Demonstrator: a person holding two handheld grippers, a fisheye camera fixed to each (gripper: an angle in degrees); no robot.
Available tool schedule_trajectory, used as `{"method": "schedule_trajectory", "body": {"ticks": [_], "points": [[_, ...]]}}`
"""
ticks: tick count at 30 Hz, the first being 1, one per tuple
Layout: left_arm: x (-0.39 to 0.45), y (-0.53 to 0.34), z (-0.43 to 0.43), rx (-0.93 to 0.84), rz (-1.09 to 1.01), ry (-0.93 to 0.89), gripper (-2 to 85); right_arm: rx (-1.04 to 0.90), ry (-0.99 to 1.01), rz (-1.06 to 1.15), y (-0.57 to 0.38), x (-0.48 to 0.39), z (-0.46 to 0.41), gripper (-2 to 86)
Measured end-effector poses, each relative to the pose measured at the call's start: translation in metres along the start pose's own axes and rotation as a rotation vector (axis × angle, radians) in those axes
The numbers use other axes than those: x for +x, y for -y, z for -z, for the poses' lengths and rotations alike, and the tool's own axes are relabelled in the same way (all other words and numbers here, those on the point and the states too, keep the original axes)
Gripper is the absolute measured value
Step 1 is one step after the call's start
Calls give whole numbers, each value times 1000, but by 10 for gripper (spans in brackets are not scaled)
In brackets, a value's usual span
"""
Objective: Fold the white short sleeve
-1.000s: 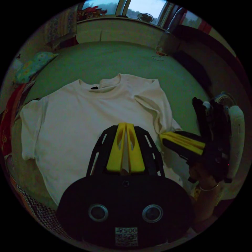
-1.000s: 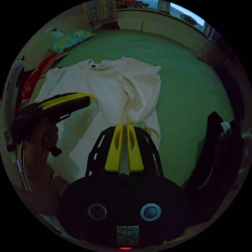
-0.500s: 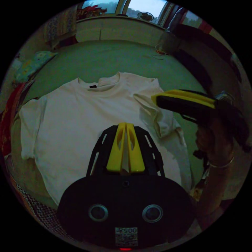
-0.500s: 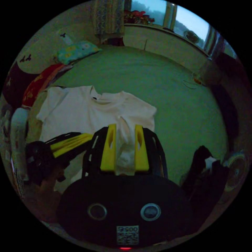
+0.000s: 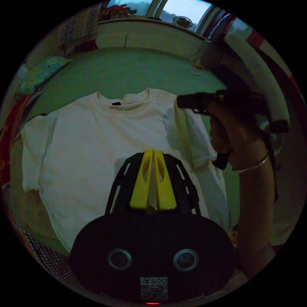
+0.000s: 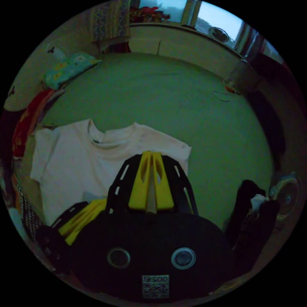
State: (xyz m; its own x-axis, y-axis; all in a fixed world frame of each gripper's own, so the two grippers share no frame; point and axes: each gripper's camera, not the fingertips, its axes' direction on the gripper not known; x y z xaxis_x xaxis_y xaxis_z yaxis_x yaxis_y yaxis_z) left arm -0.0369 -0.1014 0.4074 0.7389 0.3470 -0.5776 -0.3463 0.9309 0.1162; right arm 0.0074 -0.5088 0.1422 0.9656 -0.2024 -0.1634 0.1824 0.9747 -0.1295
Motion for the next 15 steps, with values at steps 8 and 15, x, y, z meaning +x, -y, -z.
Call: {"method": "schedule_trajectory", "body": {"ticks": [8, 15], "points": [[15, 1, 0, -15, 6, -28, -4, -199, 25, 111, 10, -11, -33, 48], [22, 0, 6, -17, 46, -88, -6, 25, 87, 11, -47, 27, 20, 53]]}}
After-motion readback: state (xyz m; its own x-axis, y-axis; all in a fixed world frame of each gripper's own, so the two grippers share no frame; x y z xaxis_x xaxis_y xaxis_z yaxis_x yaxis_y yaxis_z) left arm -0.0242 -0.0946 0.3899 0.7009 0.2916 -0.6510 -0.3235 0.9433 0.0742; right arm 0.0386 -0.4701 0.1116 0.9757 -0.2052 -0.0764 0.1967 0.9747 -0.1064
